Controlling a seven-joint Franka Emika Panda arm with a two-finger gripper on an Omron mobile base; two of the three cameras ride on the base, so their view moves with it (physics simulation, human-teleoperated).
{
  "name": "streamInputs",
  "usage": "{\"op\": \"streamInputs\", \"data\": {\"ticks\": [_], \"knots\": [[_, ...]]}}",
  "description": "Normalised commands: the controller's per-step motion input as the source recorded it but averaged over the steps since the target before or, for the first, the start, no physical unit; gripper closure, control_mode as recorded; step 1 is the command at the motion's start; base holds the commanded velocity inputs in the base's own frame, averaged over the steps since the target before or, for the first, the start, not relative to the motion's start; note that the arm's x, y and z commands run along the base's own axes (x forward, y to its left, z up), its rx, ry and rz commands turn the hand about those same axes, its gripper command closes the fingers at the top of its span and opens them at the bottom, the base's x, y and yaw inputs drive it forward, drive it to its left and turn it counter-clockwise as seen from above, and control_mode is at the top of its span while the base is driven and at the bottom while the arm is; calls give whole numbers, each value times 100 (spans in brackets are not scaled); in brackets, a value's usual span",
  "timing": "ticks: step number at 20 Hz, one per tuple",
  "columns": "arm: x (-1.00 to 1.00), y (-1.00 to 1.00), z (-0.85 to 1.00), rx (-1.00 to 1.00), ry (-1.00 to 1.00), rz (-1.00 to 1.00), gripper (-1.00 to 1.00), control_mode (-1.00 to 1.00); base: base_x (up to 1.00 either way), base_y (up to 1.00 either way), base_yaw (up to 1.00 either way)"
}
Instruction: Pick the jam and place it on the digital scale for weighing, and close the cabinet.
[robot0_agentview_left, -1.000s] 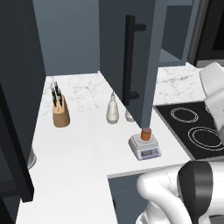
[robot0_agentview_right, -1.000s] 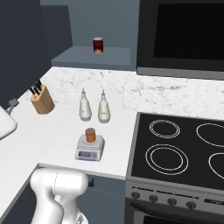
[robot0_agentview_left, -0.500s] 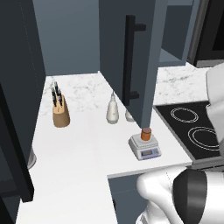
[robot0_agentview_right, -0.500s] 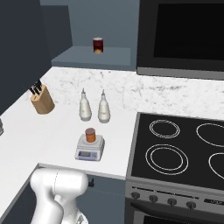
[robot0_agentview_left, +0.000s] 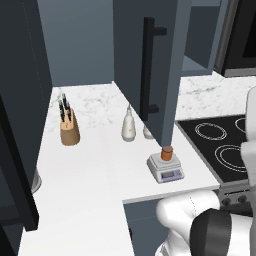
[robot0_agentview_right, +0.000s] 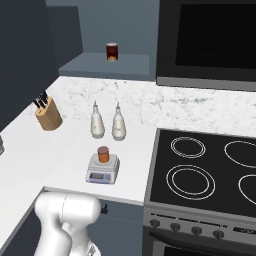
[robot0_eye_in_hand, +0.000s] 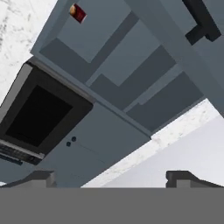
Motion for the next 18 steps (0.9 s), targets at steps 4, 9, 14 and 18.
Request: {"op": "streamInputs", "data": {"ticks": [4,9,14,18], "knots": [[-25,19,0,0,-9,-4,-100,-100,0,0,0],[-16,7,-1,12,-1,-2,-100,-100,0,0,0],[-13,1,-4,19,0,-1,-100,-100,0,0,0],[-3,11,-2,19,0,-1,-100,-100,0,0,0]]}}
